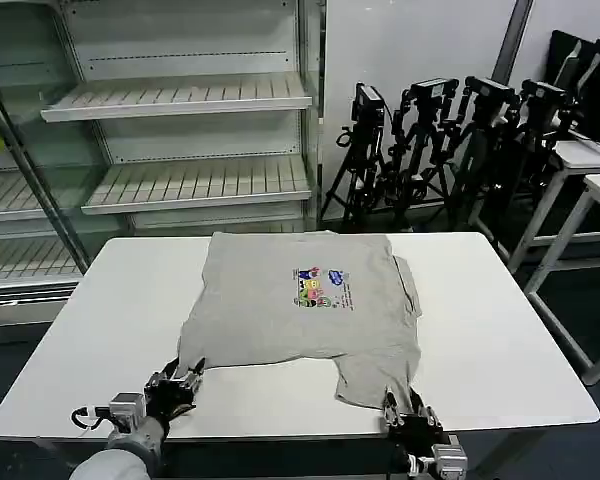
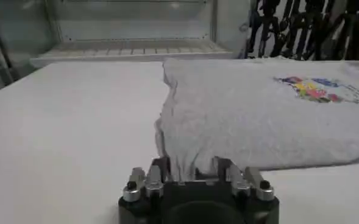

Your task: Fold and organize the clothes.

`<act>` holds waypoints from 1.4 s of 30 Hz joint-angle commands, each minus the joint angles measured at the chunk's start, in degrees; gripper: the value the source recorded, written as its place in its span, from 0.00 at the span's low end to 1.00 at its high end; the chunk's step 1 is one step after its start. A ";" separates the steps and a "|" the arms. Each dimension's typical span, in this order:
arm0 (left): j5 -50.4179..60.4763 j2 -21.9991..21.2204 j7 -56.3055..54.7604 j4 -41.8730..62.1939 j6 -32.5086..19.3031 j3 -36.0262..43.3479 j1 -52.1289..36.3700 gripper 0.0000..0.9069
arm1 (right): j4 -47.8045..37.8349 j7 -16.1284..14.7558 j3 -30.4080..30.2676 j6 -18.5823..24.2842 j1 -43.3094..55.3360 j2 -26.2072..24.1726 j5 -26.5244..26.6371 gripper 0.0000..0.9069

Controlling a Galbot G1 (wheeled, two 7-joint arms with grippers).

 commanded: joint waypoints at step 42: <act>3.01 5.44 2.72 -17.18 0.12 -3.37 5.73 0.03 | 10.79 1.83 10.09 3.50 8.59 -13.70 10.94 0.00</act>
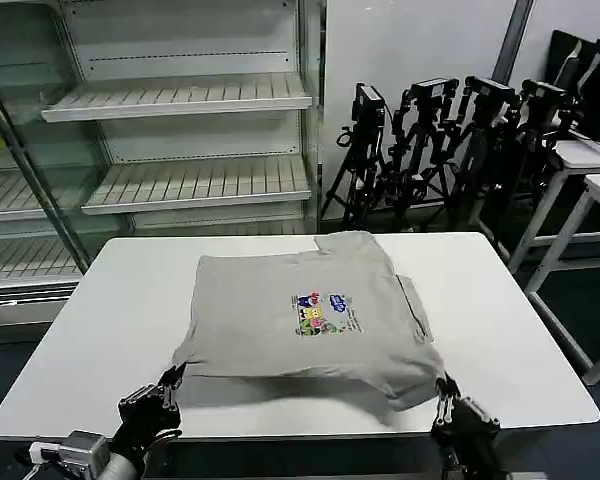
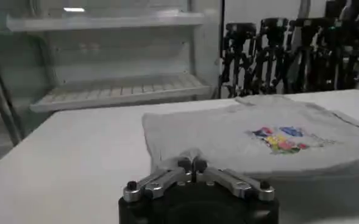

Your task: Fold and organize the clothes.

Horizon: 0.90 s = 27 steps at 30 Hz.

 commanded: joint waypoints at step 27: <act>-0.37 5.22 1.60 29.49 0.09 13.21 -32.24 0.03 | -34.41 -0.06 -11.66 -7.63 42.49 -4.28 8.72 0.00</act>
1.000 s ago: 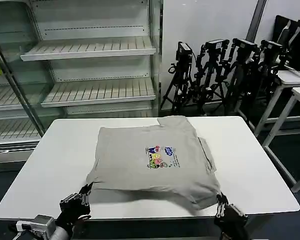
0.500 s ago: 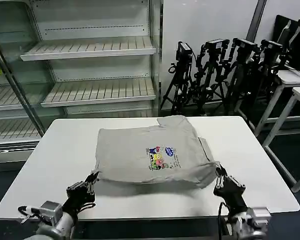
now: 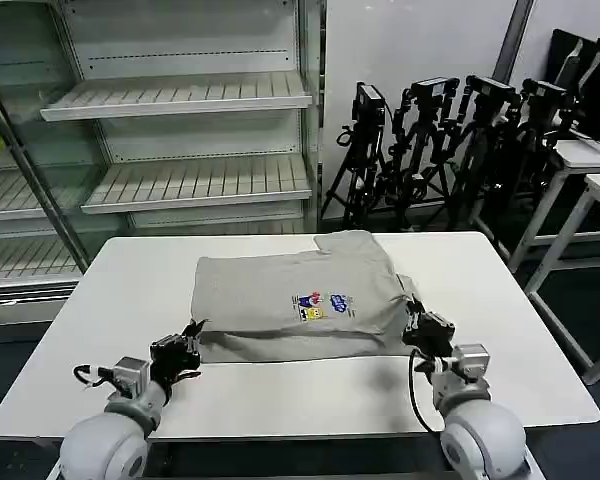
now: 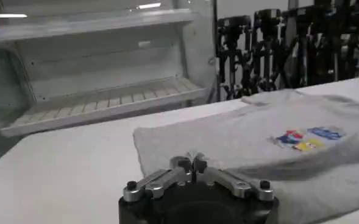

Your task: Fold and organize the clothes.

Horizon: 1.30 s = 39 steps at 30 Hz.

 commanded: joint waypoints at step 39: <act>-4.94 -2.86 -1.13 9.74 -0.93 1.18 -0.67 0.03 | -10.34 -2.68 3.51 -2.81 -3.79 2.59 -0.43 0.00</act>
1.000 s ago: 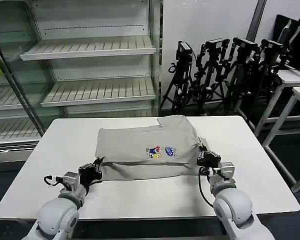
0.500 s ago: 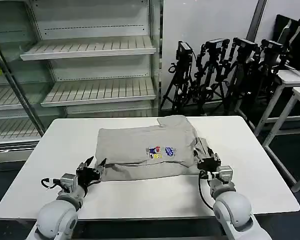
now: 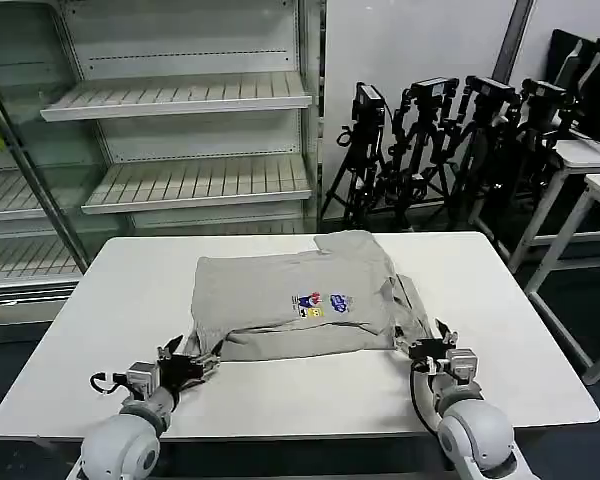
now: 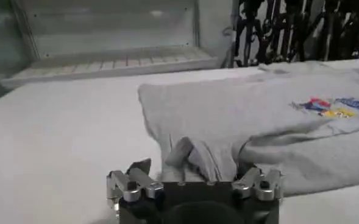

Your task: Fold and organize the clothes.

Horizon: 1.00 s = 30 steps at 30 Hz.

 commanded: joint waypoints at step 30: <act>-3.59 -0.97 -0.83 -18.56 0.21 -4.94 20.17 0.02 | 21.00 -1.50 9.24 -0.03 -23.25 -1.96 0.75 0.00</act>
